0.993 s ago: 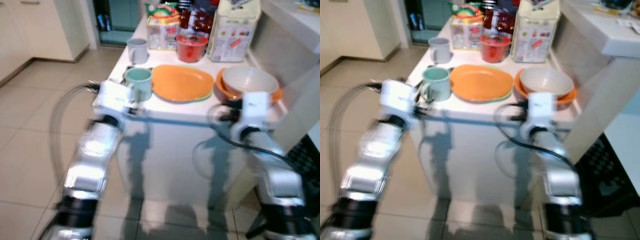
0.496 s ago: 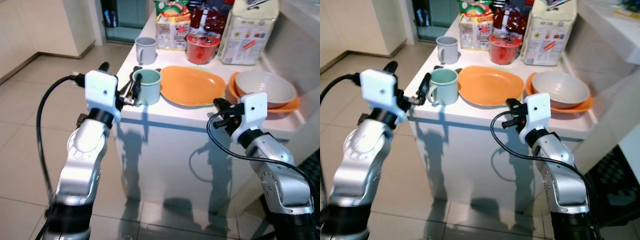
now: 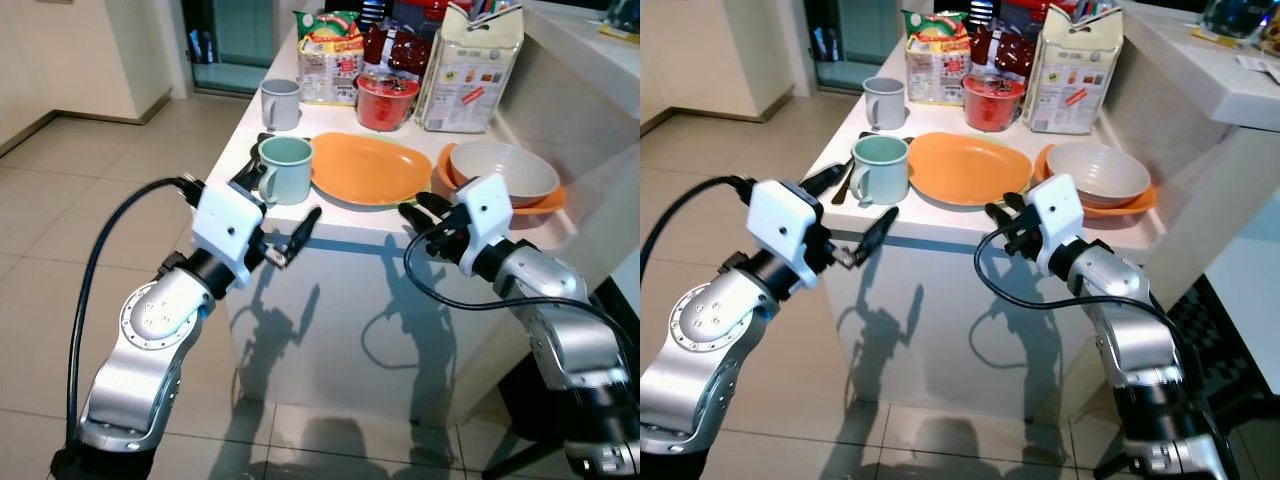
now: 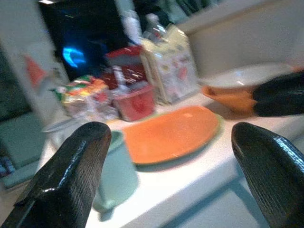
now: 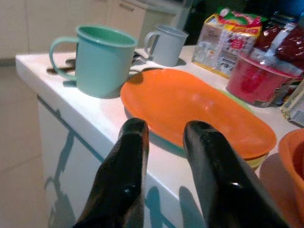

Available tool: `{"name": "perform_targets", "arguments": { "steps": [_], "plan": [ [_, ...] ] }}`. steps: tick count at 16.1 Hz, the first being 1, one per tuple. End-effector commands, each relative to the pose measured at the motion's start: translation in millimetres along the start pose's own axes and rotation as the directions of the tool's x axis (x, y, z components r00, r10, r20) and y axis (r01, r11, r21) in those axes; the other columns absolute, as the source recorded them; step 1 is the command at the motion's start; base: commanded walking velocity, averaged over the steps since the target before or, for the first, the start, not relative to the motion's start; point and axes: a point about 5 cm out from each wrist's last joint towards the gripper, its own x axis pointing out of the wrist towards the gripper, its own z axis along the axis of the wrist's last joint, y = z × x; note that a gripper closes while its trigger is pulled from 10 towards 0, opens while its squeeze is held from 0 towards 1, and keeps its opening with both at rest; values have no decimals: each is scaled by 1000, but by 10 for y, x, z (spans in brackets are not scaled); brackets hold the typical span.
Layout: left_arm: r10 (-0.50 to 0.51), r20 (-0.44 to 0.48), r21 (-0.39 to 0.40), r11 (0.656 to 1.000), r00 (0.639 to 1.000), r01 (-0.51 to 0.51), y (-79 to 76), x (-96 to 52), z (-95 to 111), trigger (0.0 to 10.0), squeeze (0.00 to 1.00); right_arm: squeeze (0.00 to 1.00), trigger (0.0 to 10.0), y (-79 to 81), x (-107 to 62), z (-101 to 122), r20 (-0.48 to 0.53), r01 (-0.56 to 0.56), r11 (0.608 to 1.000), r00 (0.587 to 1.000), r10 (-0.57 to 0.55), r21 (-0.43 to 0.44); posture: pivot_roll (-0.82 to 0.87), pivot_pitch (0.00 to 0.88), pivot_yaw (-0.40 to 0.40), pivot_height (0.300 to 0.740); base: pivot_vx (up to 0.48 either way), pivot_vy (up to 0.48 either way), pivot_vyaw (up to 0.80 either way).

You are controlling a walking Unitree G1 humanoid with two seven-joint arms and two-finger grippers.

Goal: Setting the table

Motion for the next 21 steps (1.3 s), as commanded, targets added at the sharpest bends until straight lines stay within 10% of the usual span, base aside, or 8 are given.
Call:
{"name": "perform_targets", "arguments": {
  "steps": [1,18,19,21],
  "plan": [
    [-72,-29,-2,997,997,72,-115,-2,-21,10000,0,1000,10000,-75,50,6,-22,-28,998,999,27,-50,-7,0,-60,740,0,0,0],
    [-83,-112,11,996,990,85,-221,-28,-82,10000,0,1000,10000,-99,685,-12,-144,-214,953,972,185,-217,21,0,-74,740,0,0,0],
    [-85,-117,11,996,990,86,-224,-35,-82,10000,0,0,10000,-94,723,-16,-154,-192,953,975,159,-235,21,0,-74,740,0,0,0],
    [-87,-120,10,996,989,89,-228,-37,-85,10000,0,0,10000,-72,748,-18,-158,-193,953,975,159,-233,21,0,-74,740,0,0,0]
  ]
}}
